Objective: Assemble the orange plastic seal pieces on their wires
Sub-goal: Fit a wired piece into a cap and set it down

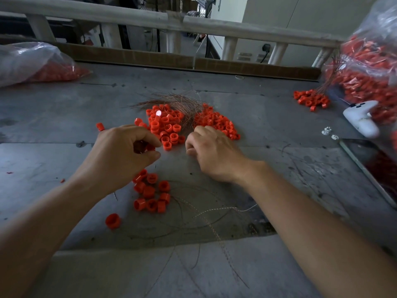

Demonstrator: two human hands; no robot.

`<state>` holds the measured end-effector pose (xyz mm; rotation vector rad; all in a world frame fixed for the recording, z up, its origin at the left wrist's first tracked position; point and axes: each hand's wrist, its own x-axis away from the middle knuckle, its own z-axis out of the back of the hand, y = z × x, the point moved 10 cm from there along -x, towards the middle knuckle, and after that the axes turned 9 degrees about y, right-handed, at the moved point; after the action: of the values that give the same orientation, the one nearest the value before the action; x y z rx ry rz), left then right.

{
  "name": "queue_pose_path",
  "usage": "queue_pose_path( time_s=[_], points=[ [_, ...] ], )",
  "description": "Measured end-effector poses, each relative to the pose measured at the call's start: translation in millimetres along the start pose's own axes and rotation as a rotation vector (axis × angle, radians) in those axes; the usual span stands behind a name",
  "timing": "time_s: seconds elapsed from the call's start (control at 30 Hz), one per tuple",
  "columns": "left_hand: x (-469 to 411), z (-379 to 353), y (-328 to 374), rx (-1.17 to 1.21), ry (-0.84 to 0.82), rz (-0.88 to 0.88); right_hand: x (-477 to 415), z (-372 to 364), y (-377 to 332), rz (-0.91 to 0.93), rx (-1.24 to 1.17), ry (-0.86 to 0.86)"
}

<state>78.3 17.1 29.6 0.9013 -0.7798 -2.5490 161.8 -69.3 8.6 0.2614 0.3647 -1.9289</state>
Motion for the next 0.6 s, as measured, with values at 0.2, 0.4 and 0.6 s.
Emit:
queue_pose_path(
  time_s=[0.2,0.4,0.6],
  points=[
    [1,0,6,0.082,0.011,-0.027,1,39,-6,-0.019,-0.193,0.243],
    [7,-4,26,0.177,-0.028,-0.130,4,39,-29,0.074,-0.194,0.234],
    [6,-4,24,0.161,-0.001,-0.124,5,32,-36,0.130,-0.179,0.224]
  ],
)
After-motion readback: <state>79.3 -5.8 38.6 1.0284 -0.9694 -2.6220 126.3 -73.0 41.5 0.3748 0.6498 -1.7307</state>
